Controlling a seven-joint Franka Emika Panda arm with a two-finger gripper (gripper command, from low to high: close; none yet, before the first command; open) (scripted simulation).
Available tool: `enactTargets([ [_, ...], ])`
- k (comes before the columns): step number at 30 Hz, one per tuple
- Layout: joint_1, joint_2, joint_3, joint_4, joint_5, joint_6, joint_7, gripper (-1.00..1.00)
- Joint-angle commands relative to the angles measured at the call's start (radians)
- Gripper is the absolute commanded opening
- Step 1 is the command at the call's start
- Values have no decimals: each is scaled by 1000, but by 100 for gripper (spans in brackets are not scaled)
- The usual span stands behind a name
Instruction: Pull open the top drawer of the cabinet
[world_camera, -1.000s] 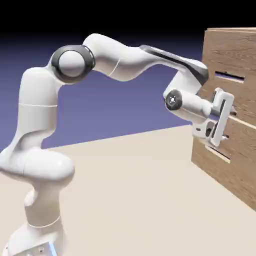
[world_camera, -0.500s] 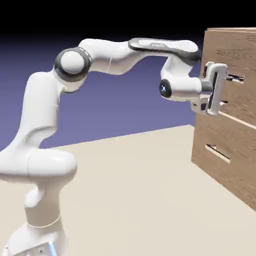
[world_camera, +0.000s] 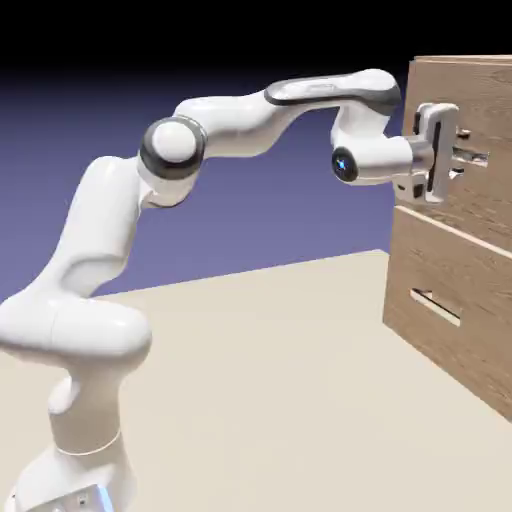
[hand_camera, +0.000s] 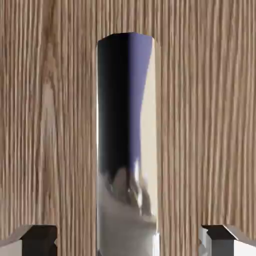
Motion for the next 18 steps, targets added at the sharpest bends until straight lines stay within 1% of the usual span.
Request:
enactTargets([
  [1, 35, -14, -27, -36, 15, -10, -19, -100],
  [10, 361, -108, -285, -316, 99, -76, -150, -100],
  [18, 651, -125, -532, -508, 120, -110, -189, -100],
])
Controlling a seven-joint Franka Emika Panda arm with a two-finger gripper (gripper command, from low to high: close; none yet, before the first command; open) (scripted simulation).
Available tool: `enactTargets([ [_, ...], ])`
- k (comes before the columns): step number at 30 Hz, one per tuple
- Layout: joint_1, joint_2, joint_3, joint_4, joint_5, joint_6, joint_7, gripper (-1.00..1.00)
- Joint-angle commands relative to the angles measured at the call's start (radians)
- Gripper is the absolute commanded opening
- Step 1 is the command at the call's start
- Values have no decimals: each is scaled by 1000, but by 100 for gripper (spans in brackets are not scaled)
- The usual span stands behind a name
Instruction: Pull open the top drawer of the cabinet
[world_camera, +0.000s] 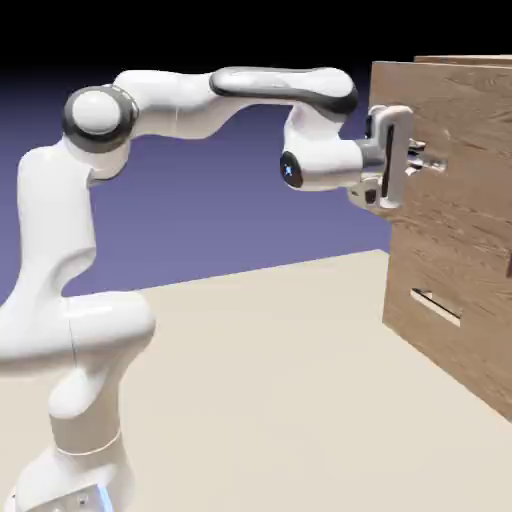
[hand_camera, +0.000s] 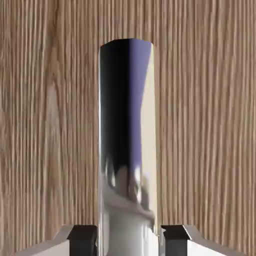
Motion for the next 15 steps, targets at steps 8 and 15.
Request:
enactTargets([
  [8, 290, 32, -248, -179, 1, -17, -11, -100],
  [15, 544, 105, -458, -342, -14, -14, -2, -100],
])
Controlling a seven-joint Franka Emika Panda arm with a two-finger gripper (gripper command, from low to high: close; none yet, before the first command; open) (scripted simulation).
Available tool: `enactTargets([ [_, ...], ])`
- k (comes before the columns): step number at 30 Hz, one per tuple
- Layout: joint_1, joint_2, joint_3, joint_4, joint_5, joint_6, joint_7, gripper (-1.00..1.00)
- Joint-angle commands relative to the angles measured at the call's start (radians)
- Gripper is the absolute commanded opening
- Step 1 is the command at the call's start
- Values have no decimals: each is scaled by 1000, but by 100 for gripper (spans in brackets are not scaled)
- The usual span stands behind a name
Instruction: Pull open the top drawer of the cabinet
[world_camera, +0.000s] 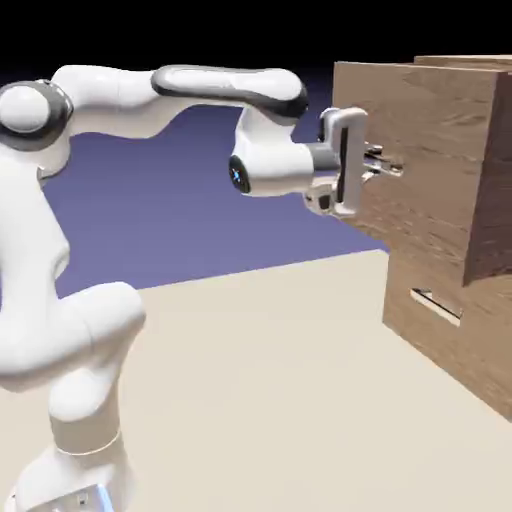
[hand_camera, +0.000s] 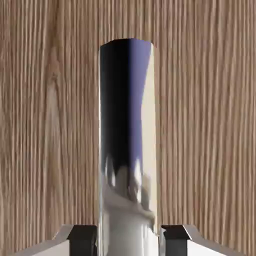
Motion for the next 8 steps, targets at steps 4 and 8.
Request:
enactTargets([
  [4, 143, 85, -110, -110, -36, 13, 46, -100],
  [8, 216, 133, -160, -165, -56, 29, 67, 100],
])
